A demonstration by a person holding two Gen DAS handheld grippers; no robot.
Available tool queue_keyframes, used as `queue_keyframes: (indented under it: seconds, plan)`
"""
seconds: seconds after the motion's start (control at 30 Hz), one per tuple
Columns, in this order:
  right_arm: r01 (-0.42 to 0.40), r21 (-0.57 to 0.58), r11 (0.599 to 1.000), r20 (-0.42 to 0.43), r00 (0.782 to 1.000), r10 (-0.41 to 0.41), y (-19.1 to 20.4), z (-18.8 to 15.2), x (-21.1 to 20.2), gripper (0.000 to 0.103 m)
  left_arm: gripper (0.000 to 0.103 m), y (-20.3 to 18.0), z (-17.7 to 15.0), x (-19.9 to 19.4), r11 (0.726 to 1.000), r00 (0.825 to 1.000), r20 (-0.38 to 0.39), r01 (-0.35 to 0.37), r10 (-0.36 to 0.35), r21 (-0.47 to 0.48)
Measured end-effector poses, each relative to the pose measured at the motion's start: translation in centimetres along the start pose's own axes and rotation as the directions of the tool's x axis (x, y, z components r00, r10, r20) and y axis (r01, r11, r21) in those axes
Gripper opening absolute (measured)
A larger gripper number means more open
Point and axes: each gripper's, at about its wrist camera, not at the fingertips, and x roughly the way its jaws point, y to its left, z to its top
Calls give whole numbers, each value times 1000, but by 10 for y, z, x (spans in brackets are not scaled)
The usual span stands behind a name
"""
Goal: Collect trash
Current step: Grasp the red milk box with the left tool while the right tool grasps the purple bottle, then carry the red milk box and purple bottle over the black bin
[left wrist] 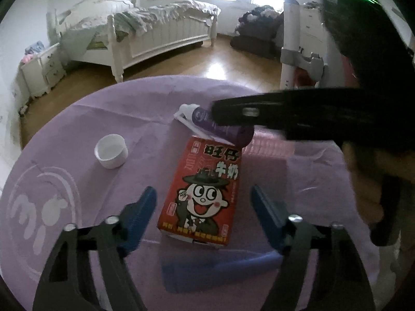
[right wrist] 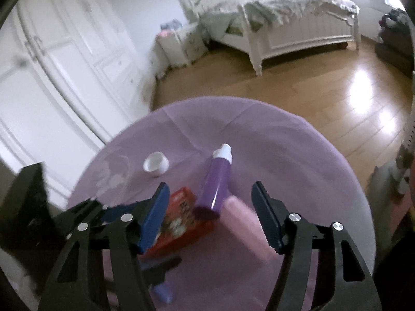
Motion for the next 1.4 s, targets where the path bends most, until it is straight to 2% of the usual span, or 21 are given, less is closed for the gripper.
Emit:
queue_keyframes:
  seconds: [0.1,0.2,0.27,0.33,0.47,0.53,0.7,0.83,0.97,1.1,1.4]
  plan:
    - [36,-2,999,-69,997,-36,0,11,28,55,58,6,0,6,1000,1000,-13,14,-14,-8]
    - [55,-15,998,-115,992,-57,-2,12,45,39,55,8,0,5,999,1000,-2,26,-26,-21]
    - [60,-22,998,-116,991,-62,-3,10,49,25,54,7,-1,4,999,1000,5,28,-28,-21]
    - [53,-14,998,-100,994,-55,-6,6,46,25,53,8,-1,4,999,999,11,37,-37,-32]
    - [-36,66,997,-18,999,37,-19,-3,28,25,52,12,-3,-6,995,997,48,68,-65,-69]
    - [-56,91,994,29,998,54,-24,-8,11,25,52,10,-2,-16,996,996,71,66,-62,-66]
    - [-130,152,980,187,977,101,-31,-31,-50,25,52,-3,-1,-44,995,989,126,83,-75,-58]
    - [-164,194,967,288,952,104,-39,-58,-101,25,52,-25,1,-69,993,979,178,110,-101,-38]
    - [-149,228,962,369,928,56,-51,-89,-151,25,52,-55,5,-80,989,967,208,150,-145,-6]
    - [-75,267,961,420,906,-46,-66,-124,-195,25,52,-88,7,-81,980,956,217,197,-199,32]
    - [54,397,916,442,863,-243,-126,-208,-269,25,52,-179,19,-55,936,923,168,328,-346,128]
